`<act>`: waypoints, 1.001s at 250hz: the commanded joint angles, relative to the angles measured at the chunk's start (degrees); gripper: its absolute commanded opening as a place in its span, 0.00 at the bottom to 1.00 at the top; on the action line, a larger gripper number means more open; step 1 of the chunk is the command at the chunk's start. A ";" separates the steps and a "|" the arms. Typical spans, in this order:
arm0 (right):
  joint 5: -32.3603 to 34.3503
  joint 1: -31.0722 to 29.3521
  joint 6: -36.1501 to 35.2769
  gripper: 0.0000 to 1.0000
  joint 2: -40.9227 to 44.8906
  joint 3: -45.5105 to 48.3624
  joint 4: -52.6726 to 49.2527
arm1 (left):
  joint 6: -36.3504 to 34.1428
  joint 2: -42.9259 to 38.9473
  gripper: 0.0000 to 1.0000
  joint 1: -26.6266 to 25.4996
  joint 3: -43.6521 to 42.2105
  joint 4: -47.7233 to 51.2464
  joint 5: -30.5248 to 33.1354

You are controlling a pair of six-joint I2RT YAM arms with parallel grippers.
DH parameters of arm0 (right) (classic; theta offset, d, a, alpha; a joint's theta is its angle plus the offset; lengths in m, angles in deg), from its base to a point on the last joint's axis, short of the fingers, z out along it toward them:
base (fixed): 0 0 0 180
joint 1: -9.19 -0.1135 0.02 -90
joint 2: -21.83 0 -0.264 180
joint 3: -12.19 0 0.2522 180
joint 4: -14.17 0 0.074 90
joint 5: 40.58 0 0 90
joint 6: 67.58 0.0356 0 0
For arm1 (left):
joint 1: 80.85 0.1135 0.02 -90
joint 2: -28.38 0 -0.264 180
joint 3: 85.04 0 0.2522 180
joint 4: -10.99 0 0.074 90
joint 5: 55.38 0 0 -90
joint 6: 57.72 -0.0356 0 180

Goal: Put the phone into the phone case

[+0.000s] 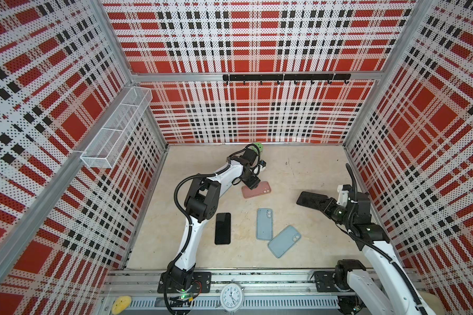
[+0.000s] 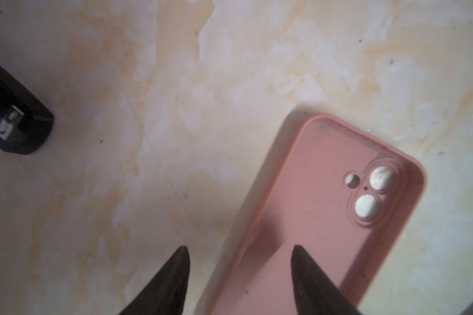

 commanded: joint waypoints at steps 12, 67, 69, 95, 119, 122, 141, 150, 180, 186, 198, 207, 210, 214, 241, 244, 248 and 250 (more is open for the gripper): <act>-0.30 0.12 0.40 0.00 1.15 -0.84 5.00 | 0.21 2.43 0.45 -1.03 2.80 5.32 1.67; -0.53 0.08 0.97 0.00 2.00 -0.05 5.28 | 1.63 3.17 0.20 -1.54 1.64 7.02 5.78; -0.55 0.15 0.96 0.00 2.02 -0.09 5.27 | 1.59 3.09 0.19 -1.52 1.43 6.99 5.83; -0.44 0.12 0.83 0.00 2.79 0.02 4.70 | 3.56 2.73 0.10 -1.28 0.93 7.10 6.30; -0.29 0.07 0.81 0.00 3.64 0.06 4.24 | 6.99 1.67 0.04 -0.79 0.49 7.37 5.11; -0.28 0.11 0.79 0.00 3.76 0.15 4.15 | 7.45 1.34 0.03 -0.71 0.36 7.37 4.91; -0.12 0.12 0.74 0.00 4.54 0.49 3.86 | 12.20 -0.66 0.00 -0.20 -0.85 6.48 4.20; 0.01 0.12 0.82 0.00 4.88 0.74 3.86 | 15.26 -1.83 0.00 0.01 -1.73 5.49 4.69; 0.08 0.09 1.12 0.00 5.76 1.72 4.07 | 30.44 -6.43 0.00 0.48 -5.24 2.69 9.03; 0.08 0.18 1.19 0.00 5.81 1.84 4.20 | 34.22 -7.69 0.00 0.53 -6.62 1.89 9.94; 0.04 0.11 1.32 0.00 5.91 2.08 4.54 | 41.10 -10.30 0.00 0.54 -9.79 -0.48 10.13; -0.10 0.14 1.38 0.00 5.90 2.25 4.78 | 46.57 -12.53 0.00 0.52 -12.89 -3.13 10.38; -0.16 0.11 1.42 0.00 5.87 2.31 4.90 | 48.38 -13.31 0.00 0.48 -14.10 -4.28 10.43; -0.22 0.09 1.39 0.00 5.89 2.37 5.04 | 50.66 -14.38 0.00 0.42 -15.80 -5.95 10.37; -0.52 0.14 1.50 0.00 5.81 2.81 5.74 | 66.16 -20.33 0.00 -0.66 -24.91 -16.11 12.10; -0.60 0.13 1.58 0.00 5.81 2.83 5.83 | 67.81 -20.81 0.00 -0.95 -25.59 -16.89 12.64; -0.62 0.17 1.61 0.00 5.80 2.86 5.95 | 69.86 -21.32 0.00 -1.17 -26.22 -17.52 13.46; -0.61 0.11 1.56 0.00 5.81 2.92 6.01 | 70.97 -21.51 0.00 -1.45 -26.49 -17.75 13.81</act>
